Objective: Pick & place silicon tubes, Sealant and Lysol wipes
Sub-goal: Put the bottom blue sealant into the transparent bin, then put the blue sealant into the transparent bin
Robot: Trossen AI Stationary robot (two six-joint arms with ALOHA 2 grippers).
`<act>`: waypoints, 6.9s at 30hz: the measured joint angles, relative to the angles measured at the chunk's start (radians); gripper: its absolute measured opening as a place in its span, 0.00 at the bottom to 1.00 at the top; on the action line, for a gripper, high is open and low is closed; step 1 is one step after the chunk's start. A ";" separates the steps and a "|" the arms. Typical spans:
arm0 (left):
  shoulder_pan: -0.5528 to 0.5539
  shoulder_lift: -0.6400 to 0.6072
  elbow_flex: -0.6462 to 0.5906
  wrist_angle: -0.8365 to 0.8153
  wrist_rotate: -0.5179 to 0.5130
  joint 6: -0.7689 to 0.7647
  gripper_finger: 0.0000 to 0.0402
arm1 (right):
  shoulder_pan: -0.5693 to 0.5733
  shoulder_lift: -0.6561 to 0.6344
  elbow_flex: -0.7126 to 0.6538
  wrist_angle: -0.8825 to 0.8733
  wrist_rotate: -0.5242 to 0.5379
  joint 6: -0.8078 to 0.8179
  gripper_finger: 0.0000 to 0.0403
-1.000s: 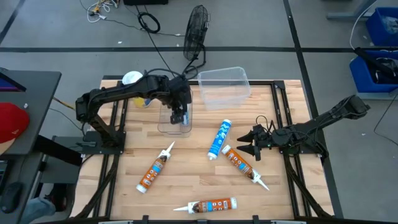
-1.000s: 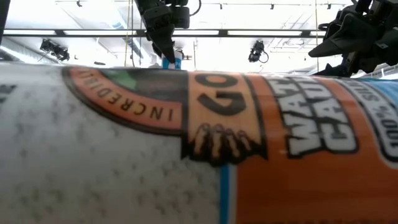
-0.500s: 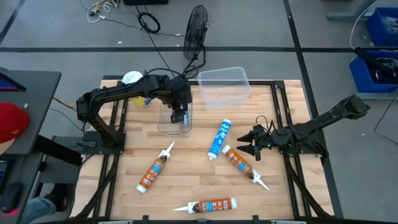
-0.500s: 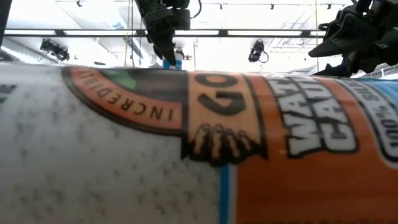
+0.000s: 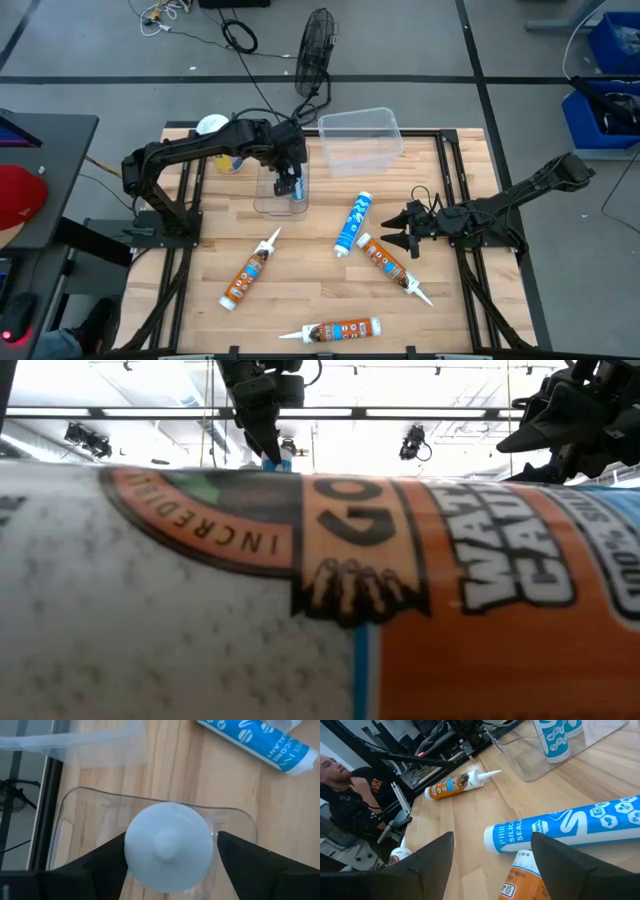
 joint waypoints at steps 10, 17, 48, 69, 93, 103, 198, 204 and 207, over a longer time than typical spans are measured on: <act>-0.006 -0.027 0.018 -0.010 -0.077 0.002 0.84 | 0.000 0.000 0.000 0.000 0.000 0.000 0.68; -0.034 -0.059 0.175 -0.064 -0.089 0.001 0.87 | 0.000 0.000 0.000 0.000 0.000 0.001 0.68; -0.389 -0.074 0.337 -0.362 -0.287 -0.158 0.87 | -0.025 0.748 0.950 -0.837 -0.115 -0.764 0.68; -0.386 -0.080 0.336 -0.435 -0.296 -0.149 0.87 | -0.038 1.126 1.261 -1.181 -0.099 -1.476 0.68; -0.352 -0.079 0.336 -0.457 -0.296 -0.129 0.87 | -0.123 1.216 1.261 -1.084 -0.191 -1.573 0.68; -0.344 -0.080 0.336 -0.457 -0.295 -0.130 0.87 | -0.137 1.256 1.260 -1.063 -0.207 -1.569 0.67; -0.347 -0.364 0.336 -0.494 -0.288 -0.186 0.87 | -0.423 1.347 2.177 -1.092 -0.233 -0.629 0.52; -0.347 -0.364 0.334 -0.495 -0.288 -0.183 0.87 | -0.439 1.417 2.177 -1.081 -0.236 -0.643 0.52; -0.347 -0.364 0.334 -0.496 -0.288 -0.183 0.87 | -0.447 1.446 2.177 -1.077 -0.235 -0.644 0.52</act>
